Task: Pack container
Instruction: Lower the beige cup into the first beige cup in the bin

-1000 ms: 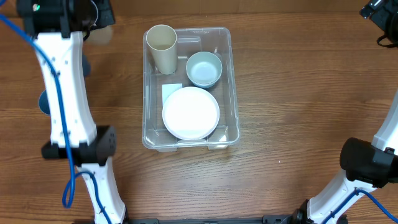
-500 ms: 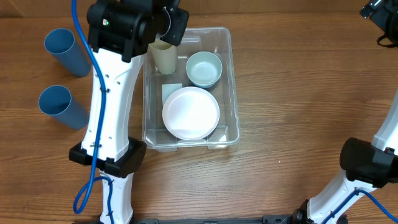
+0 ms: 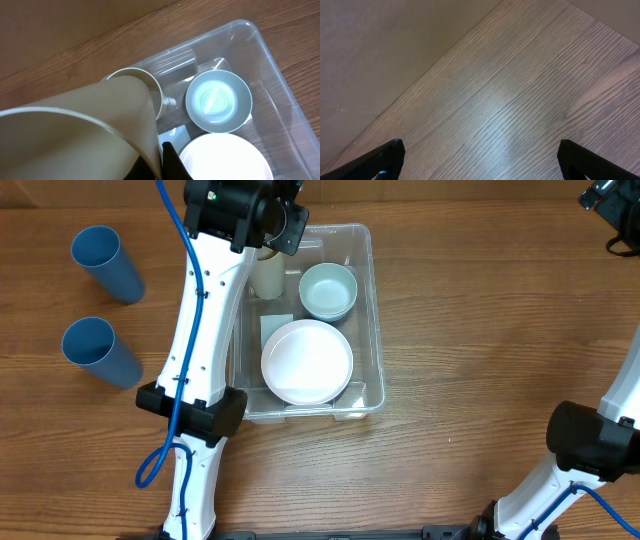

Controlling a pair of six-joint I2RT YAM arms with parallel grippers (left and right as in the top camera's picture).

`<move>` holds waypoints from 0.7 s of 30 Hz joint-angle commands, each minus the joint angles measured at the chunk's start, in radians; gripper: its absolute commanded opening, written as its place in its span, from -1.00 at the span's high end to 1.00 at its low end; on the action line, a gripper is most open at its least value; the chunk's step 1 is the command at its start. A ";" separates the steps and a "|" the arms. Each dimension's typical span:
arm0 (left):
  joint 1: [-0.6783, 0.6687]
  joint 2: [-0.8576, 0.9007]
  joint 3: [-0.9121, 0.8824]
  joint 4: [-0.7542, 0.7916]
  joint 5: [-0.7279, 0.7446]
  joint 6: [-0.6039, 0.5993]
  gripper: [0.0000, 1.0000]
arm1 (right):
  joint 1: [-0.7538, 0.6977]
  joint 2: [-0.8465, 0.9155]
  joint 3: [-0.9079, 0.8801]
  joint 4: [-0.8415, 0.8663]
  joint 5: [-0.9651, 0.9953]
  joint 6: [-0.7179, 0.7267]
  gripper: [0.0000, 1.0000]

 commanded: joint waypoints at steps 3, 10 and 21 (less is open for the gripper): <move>0.020 0.002 0.004 0.034 -0.030 -0.014 0.15 | 0.005 -0.003 0.009 0.005 0.008 0.008 -1.00; 0.055 0.002 0.004 0.057 -0.029 -0.040 -0.45 | 0.005 -0.003 0.009 0.005 0.008 0.008 -1.00; 0.153 -0.126 0.006 0.041 -0.182 -0.138 -0.78 | 0.005 -0.003 0.009 0.005 0.008 0.008 -1.00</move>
